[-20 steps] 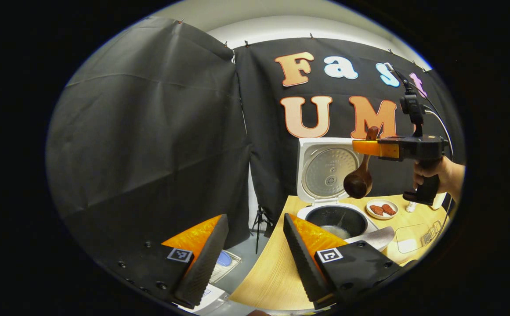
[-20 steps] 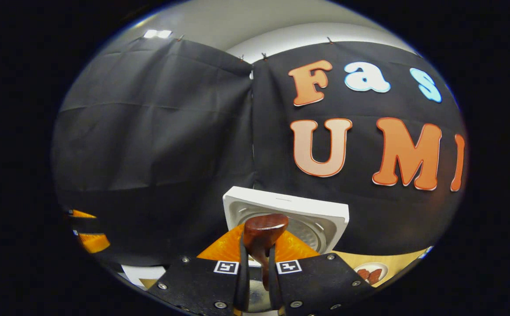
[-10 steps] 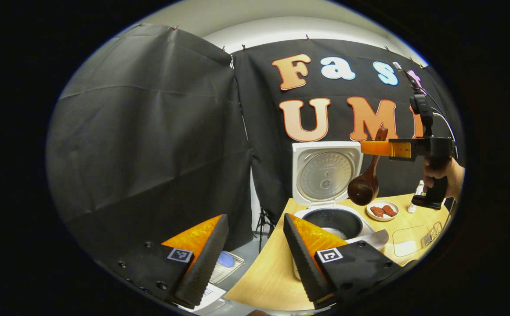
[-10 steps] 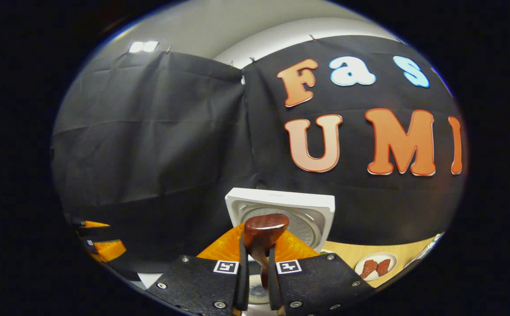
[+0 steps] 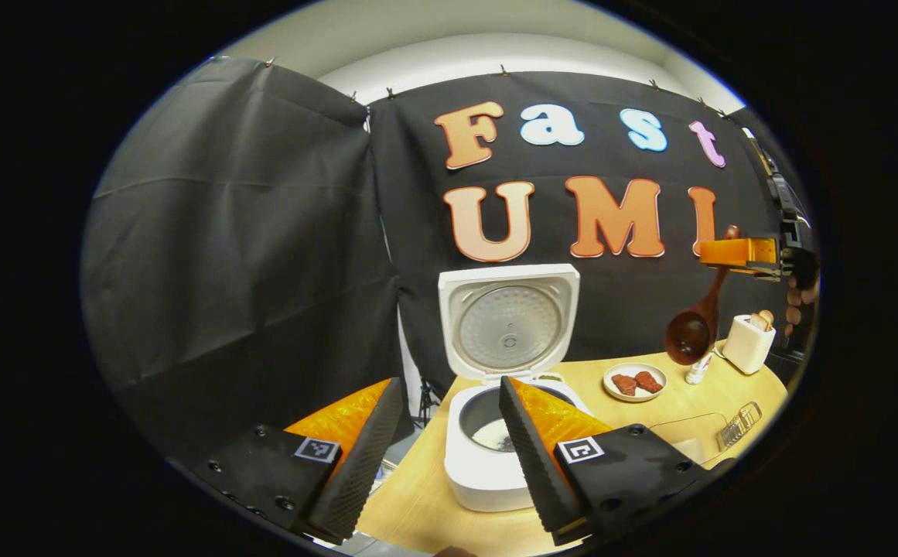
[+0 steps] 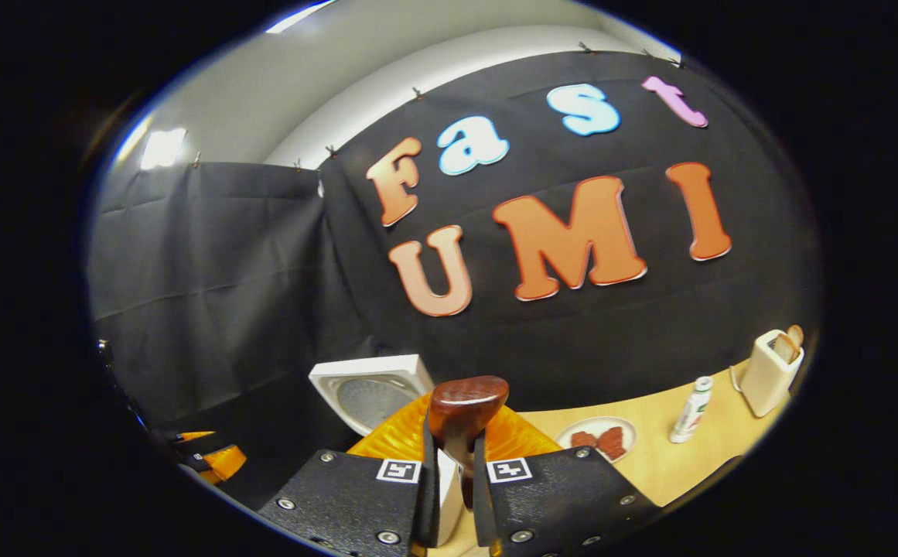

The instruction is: Close the left gripper, press the button to open the rice cooker; take a wooden spoon from the chopstick holder with the right hand, scoop a spoonful of rice and pour it into the rice cooker, then put the wooden spoon back into the chopstick holder.

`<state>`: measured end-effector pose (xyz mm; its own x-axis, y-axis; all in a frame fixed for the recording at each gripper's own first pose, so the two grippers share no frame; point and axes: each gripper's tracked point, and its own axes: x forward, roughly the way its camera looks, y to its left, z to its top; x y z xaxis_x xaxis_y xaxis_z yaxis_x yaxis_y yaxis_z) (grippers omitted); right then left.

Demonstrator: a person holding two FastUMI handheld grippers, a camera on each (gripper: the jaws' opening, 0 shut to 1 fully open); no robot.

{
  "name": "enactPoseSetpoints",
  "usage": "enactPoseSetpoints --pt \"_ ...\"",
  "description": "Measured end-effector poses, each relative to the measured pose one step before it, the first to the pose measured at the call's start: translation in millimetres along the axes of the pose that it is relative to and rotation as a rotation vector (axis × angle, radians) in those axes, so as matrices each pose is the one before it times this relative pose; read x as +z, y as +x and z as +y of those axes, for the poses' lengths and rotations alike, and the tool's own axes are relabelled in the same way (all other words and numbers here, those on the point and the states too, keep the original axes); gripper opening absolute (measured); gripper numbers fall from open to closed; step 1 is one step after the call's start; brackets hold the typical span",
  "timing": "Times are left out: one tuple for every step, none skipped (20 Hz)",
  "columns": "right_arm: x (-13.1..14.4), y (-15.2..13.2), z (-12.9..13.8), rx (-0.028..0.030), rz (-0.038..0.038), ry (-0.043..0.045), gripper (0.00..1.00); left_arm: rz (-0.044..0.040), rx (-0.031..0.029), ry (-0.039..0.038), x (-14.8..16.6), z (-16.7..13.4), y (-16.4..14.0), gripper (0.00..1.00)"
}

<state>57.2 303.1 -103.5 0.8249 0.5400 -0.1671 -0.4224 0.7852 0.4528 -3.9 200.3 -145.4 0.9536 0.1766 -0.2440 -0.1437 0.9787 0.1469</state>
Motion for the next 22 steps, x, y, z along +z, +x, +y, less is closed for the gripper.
enactPoseSetpoints --pt "-3.37 -11.17 -25.9 -0.0475 0.00341 0.00397 0.17 -0.00229 -0.01128 0.00655 2.32 -9.52 2.52 0.87" --pt "-2.69 -9.11 -23.17 -0.04223 0.00599 0.00807 0.17 -0.00104 -0.01402 0.00454 2.27 -11.02 1.1 0.87" --pt "-1.58 -9.49 -23.77 -0.04477 0.00774 0.01775 0.17 -0.00206 -0.01269 0.00339 2.56 -9.88 2.52 0.87" --pt "-5.55 -6.62 -21.61 -0.03845 0.01146 0.01708 0.17 0.0051 -0.01704 -0.00418 0.33 -9.18 2.62 0.87" --pt "-7.17 -7.48 -22.06 -0.04396 0.01365 0.01845 0.17 0.00922 -0.01609 -0.0123 0.01 -10.56 2.53 0.87" --pt "-7.29 -6.21 -20.72 -0.03935 0.01152 0.01207 0.17 0.00574 -0.01117 -0.00866 0.96 -8.11 2.0 0.87" --pt "-8.35 -6.46 -19.74 -0.03637 0.01153 0.00955 0.17 0.00504 -0.00723 -0.00258 1.45 -7.43 2.1 0.87" --pt "-6.84 -4.7 -17.33 -0.02975 0.01319 0.00593 0.17 0.00217 -0.00353 0.0032 1.04 -5.14 2.3 0.87" --pt "-6.6 -3.96 -14.23 -0.02859 0.01355 0.00907 0.17 0.00139 -0.00629 0.00455 1.44 -6.68 2.12 0.87" --pt "-6.01 -3.49 -12.97 -0.02199 0.00949 0.00828 0.17 -0.0002 -0.00582 0.0063 0.7 -5.65 1.09 0.87" --pt "-6.66 -3.6 -12.79 -0.02299 0.01181 0.01013 0.17 0.00221 -0.00724 0.00651 0.36 -7.04 1.94 0.87" --pt "-6.75 -0.89 -10.4 -0.01609 0.01166 0.00808 0.17 0.00212 -0.0054 0.00685 1.02 -5.86 1.59 0.87" --pt "-7.46 -1.67 -11.83 -0.01705 0.01125 0.00378 0.17 -0.00003 -0.0061 0.00494 1.81 -5.22 2.04 0.87" --pt "-8.52 0.98 -11.97 -0.02187 0.00799 0.00068 0.12 0.00068 -0.00675 0.00455 -0.09 -6.57 -0.23 0.87" --pt "-12.12 3.78 -11.07 -0.0212 0.01037 0.00597 0.17 0.00052 -0.0064 0.00403 1.66 -5.69 1.14 0.87" --pt "-8.91 3.01 -8.0 -0.00973 0.01481 0.01503 0.17 0.00006 -0.00383 0.00377 2.23 -2.98 0.73 0.87" --pt "-8.99 2.66 -6.62 -0.00035 0.01773 0.02377 0.17 -0.00204 -0.00238 0.00462 2.94 -3.49 1.47 0.87" --pt "-6.39 3.08 -2.74 0.01218 0.00723 0.01879 0.17 -0.00186 -0.00139 0.00611 -0.11 -3.83 -0.48 0.87" --pt "-7.04 4.88 -6.57 -0.0065 0.00795 0.00779 0.17 -0.00364 0.00096 0.005 1.59 -1.93 0.07 0.87" --pt "-7.9 4.67 -6.82 -0.01275 0.01527 0.00172 0.17 0.00061 -0.00075 0.00264 2.42 -1.15 0.56 0.87" --pt "-5.68 5.0 -5.47 -0.01066 0.00479 -0.00209 0.18 -0.00052 0.00198 0.00092 0.92 -0.95 0.07 0.87" --pt "-3.34 1.62 -4.14 -0.00257 0.00276 0.00191 0.18 0.00024 0.00263 0.00176 -0.36 -0.76 -1.48 0.87"
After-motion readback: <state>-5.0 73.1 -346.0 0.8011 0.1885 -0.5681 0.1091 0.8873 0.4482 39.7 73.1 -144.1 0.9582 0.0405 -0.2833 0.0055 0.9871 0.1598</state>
